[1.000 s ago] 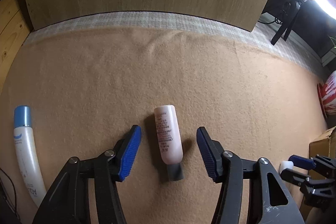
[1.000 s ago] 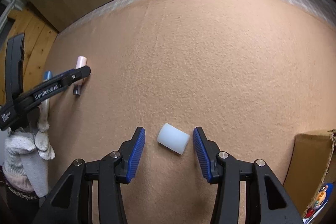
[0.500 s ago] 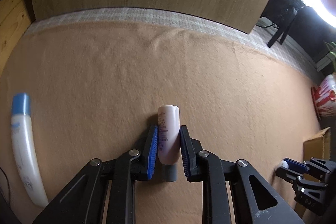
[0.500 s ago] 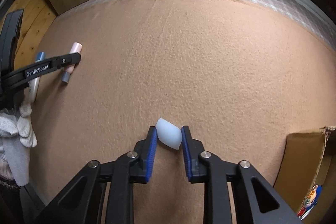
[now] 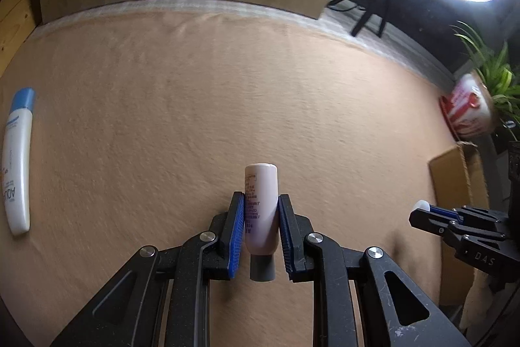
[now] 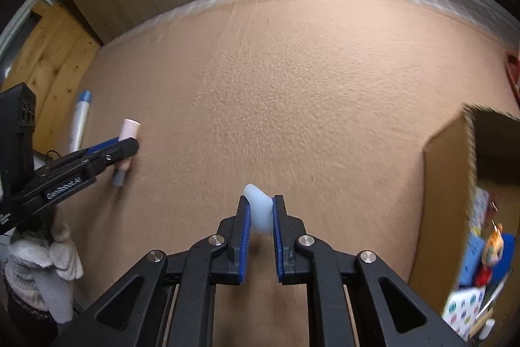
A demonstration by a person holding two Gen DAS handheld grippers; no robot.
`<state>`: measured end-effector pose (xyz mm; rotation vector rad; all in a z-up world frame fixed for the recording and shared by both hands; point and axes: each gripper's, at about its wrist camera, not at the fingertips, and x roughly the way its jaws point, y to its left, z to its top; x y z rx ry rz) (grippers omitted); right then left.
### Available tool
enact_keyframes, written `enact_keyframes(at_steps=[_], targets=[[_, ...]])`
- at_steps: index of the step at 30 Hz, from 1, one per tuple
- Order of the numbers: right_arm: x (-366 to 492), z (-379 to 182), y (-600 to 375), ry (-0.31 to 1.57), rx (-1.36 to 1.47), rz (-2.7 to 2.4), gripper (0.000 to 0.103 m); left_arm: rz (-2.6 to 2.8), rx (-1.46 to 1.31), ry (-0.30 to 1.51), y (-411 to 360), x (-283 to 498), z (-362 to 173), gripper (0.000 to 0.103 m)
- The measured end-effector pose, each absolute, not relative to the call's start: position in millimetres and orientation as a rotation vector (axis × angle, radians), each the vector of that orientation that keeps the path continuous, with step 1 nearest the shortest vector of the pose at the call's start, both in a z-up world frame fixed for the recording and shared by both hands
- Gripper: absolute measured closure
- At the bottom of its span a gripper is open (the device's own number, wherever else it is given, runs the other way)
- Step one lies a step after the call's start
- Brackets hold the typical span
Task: Organize objects
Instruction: 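Carry the bottle and eraser over the box and open both grippers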
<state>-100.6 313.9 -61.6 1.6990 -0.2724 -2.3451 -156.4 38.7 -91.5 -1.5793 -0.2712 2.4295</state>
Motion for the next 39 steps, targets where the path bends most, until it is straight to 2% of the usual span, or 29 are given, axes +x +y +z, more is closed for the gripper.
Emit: enact_keyframes(at_steps=[5,16,27,39], targets=[[-75,-35,304,-0.315,1.605,-2.415,0.092,2.421,-1.498,-0.229,64,-141,-67,0.081],[10,17,384,-0.485,1.482,-2.669,0.092,2.318,-1.323,-0.117,154,-122,-19,0.081],[57,22,448,-0.595,1.488,-2.83,0.092,2.173,-1.236,-0.036,260,-124,2,0.081],[70,21,471,-0.637,1.48,-2.859,0.092,2.106,-1.226,0.028,347,-139,-3,0.081]])
